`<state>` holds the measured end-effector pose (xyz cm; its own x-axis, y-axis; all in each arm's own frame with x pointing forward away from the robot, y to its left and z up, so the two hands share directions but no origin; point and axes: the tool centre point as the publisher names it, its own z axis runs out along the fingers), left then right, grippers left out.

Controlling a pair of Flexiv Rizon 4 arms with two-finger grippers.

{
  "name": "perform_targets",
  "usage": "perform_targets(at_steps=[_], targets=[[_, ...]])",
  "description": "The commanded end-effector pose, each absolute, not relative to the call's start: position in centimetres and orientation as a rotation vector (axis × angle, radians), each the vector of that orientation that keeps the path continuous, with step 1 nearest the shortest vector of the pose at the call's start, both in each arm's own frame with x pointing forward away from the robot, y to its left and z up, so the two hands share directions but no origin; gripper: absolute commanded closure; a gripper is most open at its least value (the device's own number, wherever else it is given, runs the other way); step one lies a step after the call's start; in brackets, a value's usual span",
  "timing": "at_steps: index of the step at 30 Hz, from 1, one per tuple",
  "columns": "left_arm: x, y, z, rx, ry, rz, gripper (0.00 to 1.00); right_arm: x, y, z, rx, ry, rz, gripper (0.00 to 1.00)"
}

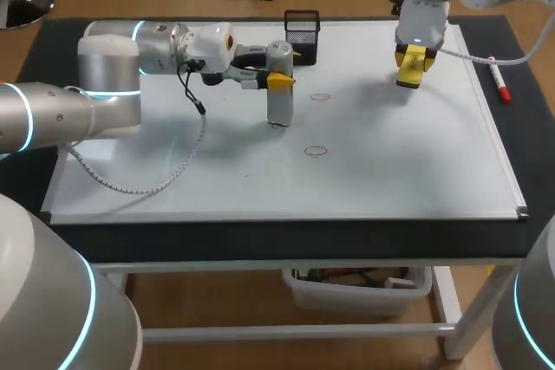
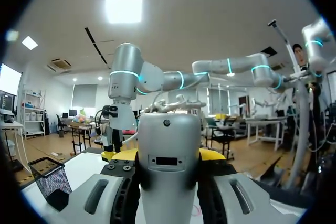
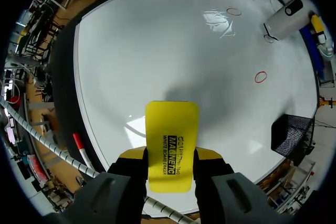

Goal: Pick up the inspection probe, press it on each red-marked spot on the whiteboard one by one, put down the probe, pick up the eraser, and wipe off all the red marks.

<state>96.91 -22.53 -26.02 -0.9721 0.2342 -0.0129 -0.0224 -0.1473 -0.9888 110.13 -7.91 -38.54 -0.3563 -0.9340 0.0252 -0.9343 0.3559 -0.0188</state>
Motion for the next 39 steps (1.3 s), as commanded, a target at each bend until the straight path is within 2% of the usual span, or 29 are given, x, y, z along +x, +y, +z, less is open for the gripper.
perform_targets(at_steps=[1,39], targets=[[97.3,-22.8,-26.5,-0.249,-1.918,2.244,1.00,110.1,-8.0,-38.3,1.778,-2.575,0.053,1.00],[97.2,-23.0,-28.4,-0.273,-1.940,2.205,1.00,110.1,-8.0,-38.3,1.778,-2.575,0.053,1.00]])
